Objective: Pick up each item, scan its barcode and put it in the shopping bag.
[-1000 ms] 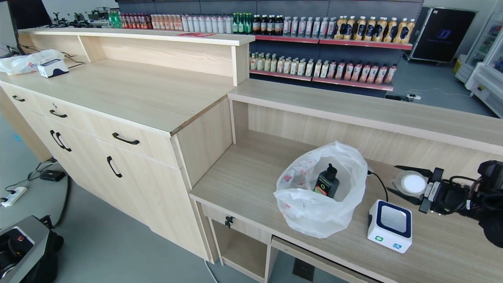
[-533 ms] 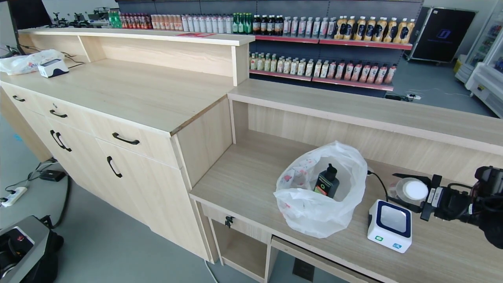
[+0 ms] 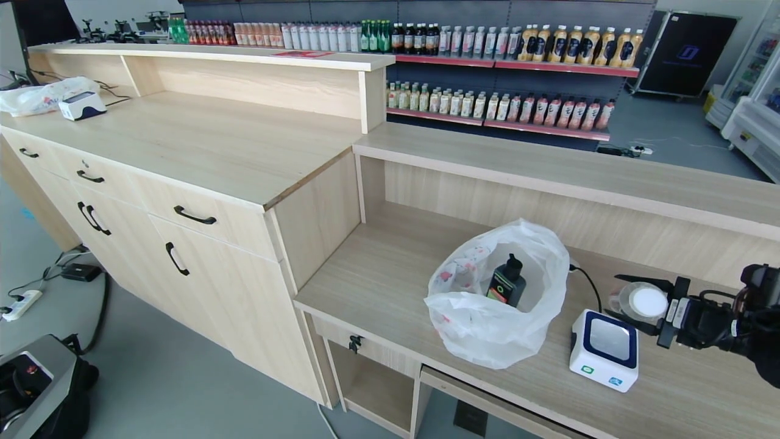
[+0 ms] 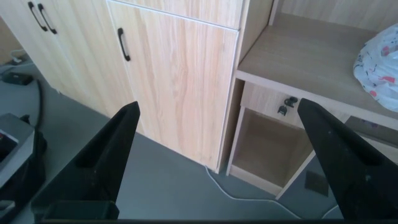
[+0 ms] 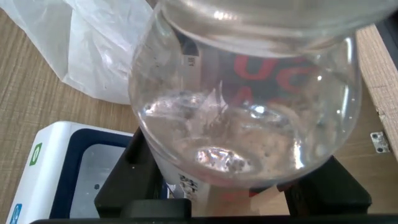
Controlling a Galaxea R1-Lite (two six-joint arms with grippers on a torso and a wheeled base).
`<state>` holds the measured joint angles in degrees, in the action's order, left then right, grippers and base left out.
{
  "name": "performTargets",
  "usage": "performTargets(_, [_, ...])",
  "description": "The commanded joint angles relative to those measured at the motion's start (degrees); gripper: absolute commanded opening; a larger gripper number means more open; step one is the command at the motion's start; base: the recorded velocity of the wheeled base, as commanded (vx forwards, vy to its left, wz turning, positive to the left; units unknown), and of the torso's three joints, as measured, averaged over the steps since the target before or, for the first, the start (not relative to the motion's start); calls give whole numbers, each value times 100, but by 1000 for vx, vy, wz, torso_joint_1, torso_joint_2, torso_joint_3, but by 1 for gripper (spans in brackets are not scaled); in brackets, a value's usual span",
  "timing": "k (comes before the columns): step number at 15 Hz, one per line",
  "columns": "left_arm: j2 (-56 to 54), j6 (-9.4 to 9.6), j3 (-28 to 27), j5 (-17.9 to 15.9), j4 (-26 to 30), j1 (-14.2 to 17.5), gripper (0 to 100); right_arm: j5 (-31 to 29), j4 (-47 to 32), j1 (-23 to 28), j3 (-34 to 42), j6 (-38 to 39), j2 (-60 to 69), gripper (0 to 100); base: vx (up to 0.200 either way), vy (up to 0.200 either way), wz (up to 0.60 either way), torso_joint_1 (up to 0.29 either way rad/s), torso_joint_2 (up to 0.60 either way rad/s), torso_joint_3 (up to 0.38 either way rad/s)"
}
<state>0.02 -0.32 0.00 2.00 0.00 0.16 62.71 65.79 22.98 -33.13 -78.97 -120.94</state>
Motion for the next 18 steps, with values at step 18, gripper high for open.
performTargets(18, [-2,-3,0,2,0,2,100,136,-234,101,53,-180,-17,0,0,0,0,0,0,0])
